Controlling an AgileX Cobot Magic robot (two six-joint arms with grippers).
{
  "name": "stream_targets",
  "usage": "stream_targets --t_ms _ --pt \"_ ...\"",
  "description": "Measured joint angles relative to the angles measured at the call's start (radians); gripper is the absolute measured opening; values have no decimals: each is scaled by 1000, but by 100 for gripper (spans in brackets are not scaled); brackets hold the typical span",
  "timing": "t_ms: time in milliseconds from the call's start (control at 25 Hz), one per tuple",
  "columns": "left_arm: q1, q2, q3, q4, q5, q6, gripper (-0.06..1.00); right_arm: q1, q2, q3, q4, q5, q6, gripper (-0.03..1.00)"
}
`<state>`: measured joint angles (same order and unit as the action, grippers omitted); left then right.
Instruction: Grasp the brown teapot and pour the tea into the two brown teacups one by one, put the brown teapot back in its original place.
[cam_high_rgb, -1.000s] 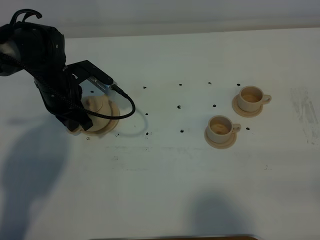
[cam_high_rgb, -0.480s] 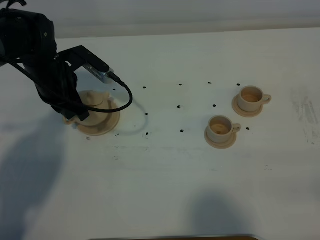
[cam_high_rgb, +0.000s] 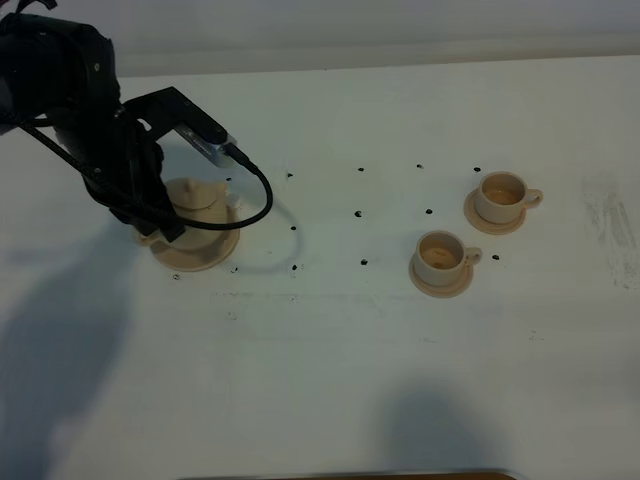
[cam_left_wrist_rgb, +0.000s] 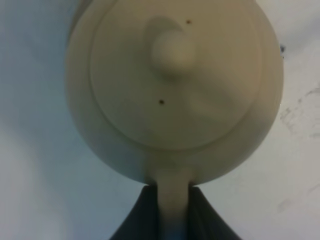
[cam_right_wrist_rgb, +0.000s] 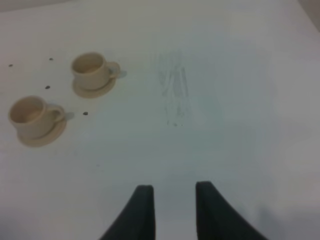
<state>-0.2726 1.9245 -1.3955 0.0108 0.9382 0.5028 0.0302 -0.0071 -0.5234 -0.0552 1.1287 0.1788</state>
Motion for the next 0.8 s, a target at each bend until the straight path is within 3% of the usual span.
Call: stream_targets --t_ms 320,520,800 --pt "-71 0 0 -25 -75 79 8 0 0 0 0 0 0 22" --pt "-106 0 -5 -81 -101 202 8 0 0 0 0 0 0 22" --pt "-148 0 -46 -94 -161 242 8 0 0 0 0 0 -1 22"
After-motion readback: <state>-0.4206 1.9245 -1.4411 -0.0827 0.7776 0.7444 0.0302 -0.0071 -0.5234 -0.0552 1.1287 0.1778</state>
